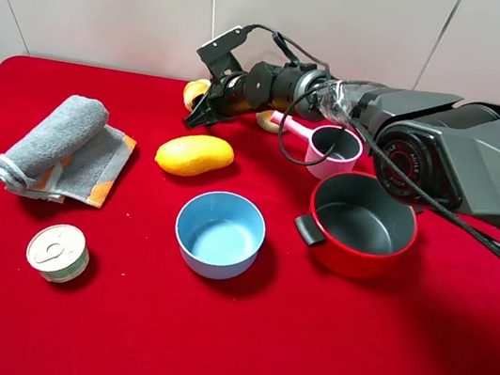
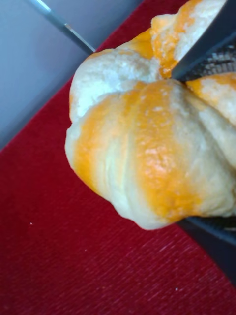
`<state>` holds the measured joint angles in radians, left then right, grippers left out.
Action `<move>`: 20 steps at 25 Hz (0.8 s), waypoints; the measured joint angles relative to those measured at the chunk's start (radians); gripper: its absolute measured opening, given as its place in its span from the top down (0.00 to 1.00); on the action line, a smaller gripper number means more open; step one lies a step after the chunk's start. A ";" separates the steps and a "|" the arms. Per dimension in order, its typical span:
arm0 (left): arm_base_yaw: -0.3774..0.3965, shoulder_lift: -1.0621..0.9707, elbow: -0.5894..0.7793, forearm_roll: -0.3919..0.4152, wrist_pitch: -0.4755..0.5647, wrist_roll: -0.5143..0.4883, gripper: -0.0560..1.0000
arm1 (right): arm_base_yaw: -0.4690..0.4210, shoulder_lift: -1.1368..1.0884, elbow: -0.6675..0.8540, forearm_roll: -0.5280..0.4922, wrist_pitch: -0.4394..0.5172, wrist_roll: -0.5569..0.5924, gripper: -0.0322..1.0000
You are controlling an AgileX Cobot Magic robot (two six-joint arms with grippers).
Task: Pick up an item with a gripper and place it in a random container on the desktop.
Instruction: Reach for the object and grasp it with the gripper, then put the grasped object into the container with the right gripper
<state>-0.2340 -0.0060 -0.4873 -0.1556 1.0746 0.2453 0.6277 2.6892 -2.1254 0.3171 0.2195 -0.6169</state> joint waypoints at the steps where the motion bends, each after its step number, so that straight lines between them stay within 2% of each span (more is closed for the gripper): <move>1: 0.000 0.000 0.000 0.000 0.000 0.000 0.04 | -0.001 0.000 0.000 0.000 0.000 0.000 0.59; 20: 0.000 0.000 0.000 0.000 0.000 0.000 0.04 | -0.012 -0.006 0.000 0.004 0.004 -0.013 0.59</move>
<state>-0.2340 -0.0060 -0.4873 -0.1556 1.0746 0.2453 0.6160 2.6828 -2.1254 0.3210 0.2239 -0.6300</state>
